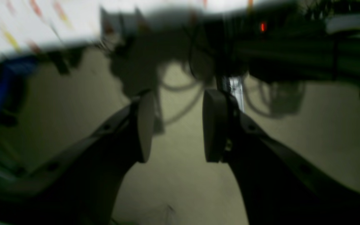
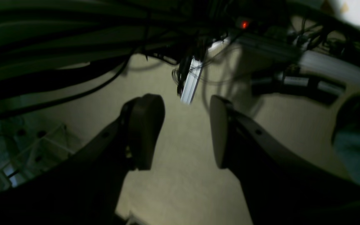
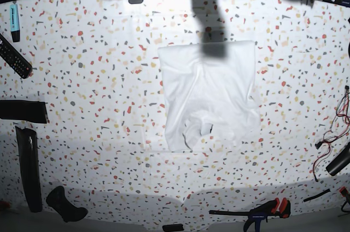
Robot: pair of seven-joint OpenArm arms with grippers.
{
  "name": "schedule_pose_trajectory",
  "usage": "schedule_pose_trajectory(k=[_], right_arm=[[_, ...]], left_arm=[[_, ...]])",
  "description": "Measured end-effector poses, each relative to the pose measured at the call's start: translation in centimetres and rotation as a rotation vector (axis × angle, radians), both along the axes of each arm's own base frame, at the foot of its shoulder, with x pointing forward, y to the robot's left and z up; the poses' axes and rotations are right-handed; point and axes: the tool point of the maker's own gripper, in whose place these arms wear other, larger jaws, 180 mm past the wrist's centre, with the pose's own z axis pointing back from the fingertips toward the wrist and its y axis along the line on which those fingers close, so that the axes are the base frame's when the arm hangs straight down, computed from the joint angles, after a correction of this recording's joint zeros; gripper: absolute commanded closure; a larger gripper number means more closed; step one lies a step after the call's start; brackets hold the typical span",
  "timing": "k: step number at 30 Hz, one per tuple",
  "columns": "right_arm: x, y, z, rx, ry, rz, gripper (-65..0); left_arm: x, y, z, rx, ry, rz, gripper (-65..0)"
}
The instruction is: Fold the T-shirt properly
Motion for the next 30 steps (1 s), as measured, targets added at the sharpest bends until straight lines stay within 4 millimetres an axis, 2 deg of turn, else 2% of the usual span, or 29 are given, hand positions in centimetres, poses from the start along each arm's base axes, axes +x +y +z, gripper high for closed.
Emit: schedule_pose_trajectory(k=[3,7,10,12,15,21,24,28,30], right_arm=[[-3.1,-1.8,-4.2,-0.075,0.115,-0.008,-28.2],[-8.8,-1.6,-8.8,-0.027,0.299,0.01,-28.1],[-11.0,-1.8,-12.3,-0.008,0.372,0.021,-28.2],[-11.2,-1.5,-14.7,0.027,0.379,-0.011,-28.2],[-10.7,-1.0,-18.1,0.074,0.37,-0.068,-28.2],[-7.9,-0.4,-23.4,0.114,0.298,-0.16,-28.2],[-7.3,0.1,-25.5,0.105,0.32,-0.183,-28.1],[-6.6,0.6,-27.6,0.041,0.336,-0.122,-28.1],[-5.5,0.8,-28.1,0.035,0.327,-0.122,-28.1]], left_arm=[[-3.2,0.9,-2.8,-0.039,0.114,0.015,-25.0],[-7.8,1.9,-5.9,-0.099,0.237,0.06,-25.0],[-10.3,2.3,-7.9,-0.147,0.265,0.098,-24.9],[-10.9,2.7,-9.5,-0.17,0.275,0.134,-24.9],[-10.4,3.2,-11.9,-0.201,0.257,0.182,-24.9],[-8.8,4.1,-16.6,-0.224,0.226,0.32,-24.9],[-7.2,2.7,-18.4,-0.268,0.235,0.329,-24.9],[-5.8,-0.2,-20.6,-0.289,0.244,0.213,-24.9],[-5.6,-0.3,-22.1,-0.204,0.232,0.162,-24.9]])
